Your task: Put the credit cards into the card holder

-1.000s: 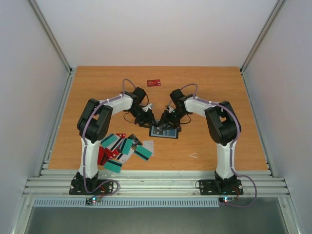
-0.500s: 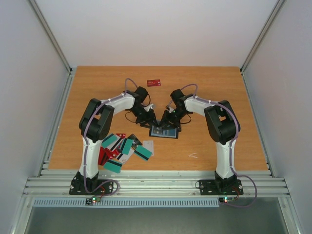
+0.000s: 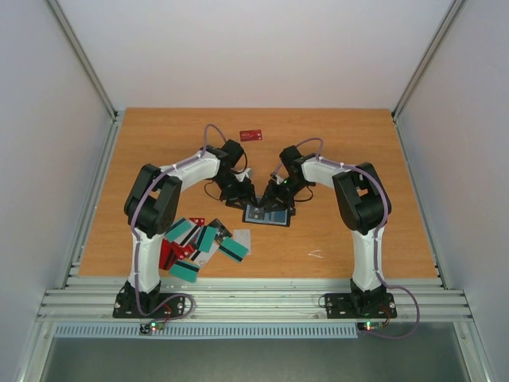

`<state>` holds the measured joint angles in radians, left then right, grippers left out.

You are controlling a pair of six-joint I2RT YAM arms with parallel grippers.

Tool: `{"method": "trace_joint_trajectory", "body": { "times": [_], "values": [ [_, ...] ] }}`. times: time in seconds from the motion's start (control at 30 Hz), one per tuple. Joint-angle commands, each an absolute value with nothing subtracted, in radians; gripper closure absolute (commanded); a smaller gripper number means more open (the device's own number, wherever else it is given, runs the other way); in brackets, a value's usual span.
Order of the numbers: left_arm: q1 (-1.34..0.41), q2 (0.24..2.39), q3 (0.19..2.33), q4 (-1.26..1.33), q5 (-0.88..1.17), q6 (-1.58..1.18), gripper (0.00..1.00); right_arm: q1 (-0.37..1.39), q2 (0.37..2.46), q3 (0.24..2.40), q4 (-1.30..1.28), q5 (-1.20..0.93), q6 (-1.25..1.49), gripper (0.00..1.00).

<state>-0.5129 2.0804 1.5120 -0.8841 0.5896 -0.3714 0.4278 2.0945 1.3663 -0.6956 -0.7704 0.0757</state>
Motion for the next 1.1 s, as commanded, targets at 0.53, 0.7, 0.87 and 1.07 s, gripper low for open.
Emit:
{"method": "trace_joint_trajectory", "body": {
  "times": [0.53, 0.7, 0.87, 1.07],
  "values": [
    [-0.520, 2.106, 1.443, -0.790, 0.571, -0.428, 0.53, 0.420, 2.156, 1.368, -0.668, -0.773, 0.028, 0.70],
    [-0.530, 2.129, 1.424, -0.737, 0.630, -0.439, 0.53, 0.420, 2.161, 1.371, -0.670, -0.777, 0.026, 0.70],
    [-0.547, 2.145, 1.428, -0.711, 0.653, -0.452, 0.53, 0.420, 2.164, 1.373, -0.672, -0.780, 0.027, 0.71],
    [-0.548, 2.106, 1.493, -0.864, 0.462, -0.411, 0.51, 0.420, 2.159, 1.373, -0.674, -0.777, 0.028, 0.71]
  ]
}}
